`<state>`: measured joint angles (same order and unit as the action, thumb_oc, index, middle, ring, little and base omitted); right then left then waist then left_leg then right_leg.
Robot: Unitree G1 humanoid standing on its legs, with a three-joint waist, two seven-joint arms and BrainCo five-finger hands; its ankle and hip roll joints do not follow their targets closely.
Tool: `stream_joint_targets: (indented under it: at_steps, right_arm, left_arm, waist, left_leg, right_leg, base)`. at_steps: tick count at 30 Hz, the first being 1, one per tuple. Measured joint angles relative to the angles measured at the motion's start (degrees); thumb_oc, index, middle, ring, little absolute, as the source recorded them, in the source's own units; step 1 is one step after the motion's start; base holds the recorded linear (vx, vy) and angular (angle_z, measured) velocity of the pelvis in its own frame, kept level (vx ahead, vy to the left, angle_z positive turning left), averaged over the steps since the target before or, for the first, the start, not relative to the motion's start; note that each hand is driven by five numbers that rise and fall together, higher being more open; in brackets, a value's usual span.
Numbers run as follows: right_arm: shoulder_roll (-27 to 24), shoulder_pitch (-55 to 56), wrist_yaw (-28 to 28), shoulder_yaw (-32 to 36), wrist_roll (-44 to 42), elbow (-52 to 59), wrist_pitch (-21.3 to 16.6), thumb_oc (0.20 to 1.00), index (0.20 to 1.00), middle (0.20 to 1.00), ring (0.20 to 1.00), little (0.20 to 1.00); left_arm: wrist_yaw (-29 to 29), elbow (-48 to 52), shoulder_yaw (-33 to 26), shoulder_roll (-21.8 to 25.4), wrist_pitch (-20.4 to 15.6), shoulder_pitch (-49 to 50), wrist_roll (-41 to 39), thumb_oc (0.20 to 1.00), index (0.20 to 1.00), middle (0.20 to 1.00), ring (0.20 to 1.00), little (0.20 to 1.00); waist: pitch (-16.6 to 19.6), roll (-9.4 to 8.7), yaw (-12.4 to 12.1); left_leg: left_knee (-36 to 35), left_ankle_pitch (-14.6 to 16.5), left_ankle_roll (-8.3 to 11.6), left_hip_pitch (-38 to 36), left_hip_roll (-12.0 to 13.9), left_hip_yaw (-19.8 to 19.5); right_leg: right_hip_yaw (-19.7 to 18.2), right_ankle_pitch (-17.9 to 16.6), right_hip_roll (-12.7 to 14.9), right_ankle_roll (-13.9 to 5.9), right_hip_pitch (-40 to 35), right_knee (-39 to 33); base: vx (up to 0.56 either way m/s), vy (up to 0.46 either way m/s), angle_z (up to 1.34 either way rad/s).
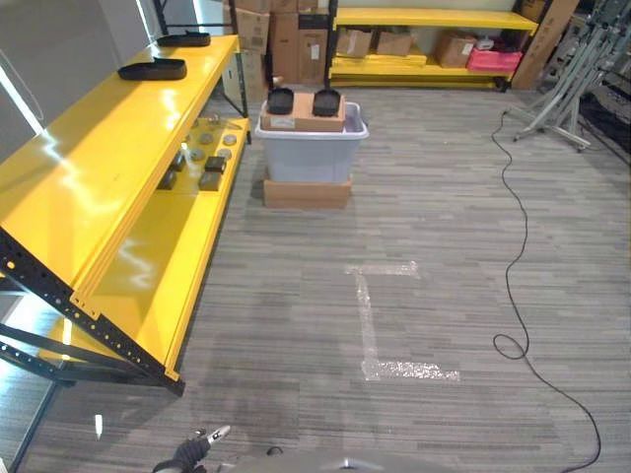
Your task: Move parts from the plastic box to the shelf.
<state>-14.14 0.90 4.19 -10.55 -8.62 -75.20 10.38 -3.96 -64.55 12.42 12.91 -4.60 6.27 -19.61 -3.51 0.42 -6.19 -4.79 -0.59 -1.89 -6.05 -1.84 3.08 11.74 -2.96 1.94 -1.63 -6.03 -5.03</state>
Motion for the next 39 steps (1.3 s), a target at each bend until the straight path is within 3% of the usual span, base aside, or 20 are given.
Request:
stream_joint_targets:
  at_steps: [8, 17, 33, 39]
  right_arm:
    - [0.0, 0.0, -0.1, -0.1, 0.0, 0.0, 0.2, 1.000, 1.000, 1.000, 1.000, 1.000]
    - [0.0, 0.4, 0.1, 0.0, -1.3, -0.3, 2.6, 1.000, 1.000, 1.000, 1.000, 1.000]
    - [0.1, 0.6, 2.5, 0.3, -2.7, -0.3, 3.2, 1.000, 1.000, 1.000, 1.000, 1.000]
    - [-0.1, 0.6, 2.6, 0.7, -3.6, -0.9, 3.3, 1.000, 1.000, 1.000, 1.000, 1.000]
  left_arm:
    - [1.9, 0.0, 0.3, 0.1, 0.0, 0.0, 1.3, 1.000, 1.000, 1.000, 1.000, 1.000]
    - [6.9, -2.5, -1.0, 0.0, 4.6, -0.1, 1.2, 1.000, 1.000, 1.000, 1.000, 1.000]
    - [8.6, -3.0, -1.0, -0.1, 7.6, -1.1, 1.8, 1.000, 1.000, 1.000, 1.000, 1.000]
    - [8.6, -3.7, -0.8, -0.1, 9.2, -1.4, 3.0, 1.000, 1.000, 1.000, 1.000, 1.000]
  waist:
    - [1.4, 0.48, 0.1]
    - [2.0, 0.37, 0.2]
    - [2.0, 0.37, 0.8]
    - [1.6, 0.34, 1.5]
  left_leg:
    - [0.0, 0.0, -0.01, 0.0, 0.0, -0.1]
    - [0.0, 0.0, 0.03, -0.1, -0.1, -0.1]
    - [0.0, 0.1, -0.06, -0.1, -0.2, 0.0]
    - [0.0, 0.3, -0.92, -0.2, -0.8, 0.0]
  right_leg:
    - [0.0, 0.0, 0.0, 0.01, 0.0, 0.0]
    - [0.1, 0.0, 0.0, 0.02, -0.1, 0.1]
    - [-0.2, 0.0, 0.2, 0.02, -0.1, 0.3]
    - [-0.3, 1.0, 0.9, -0.55, 1.0, 2.7]
  base:
    - [0.00, 0.000, 0.00]
    - [0.01, 0.003, 0.00]
    - [0.02, 0.046, 0.00]
    - [0.01, 0.142, -0.01]
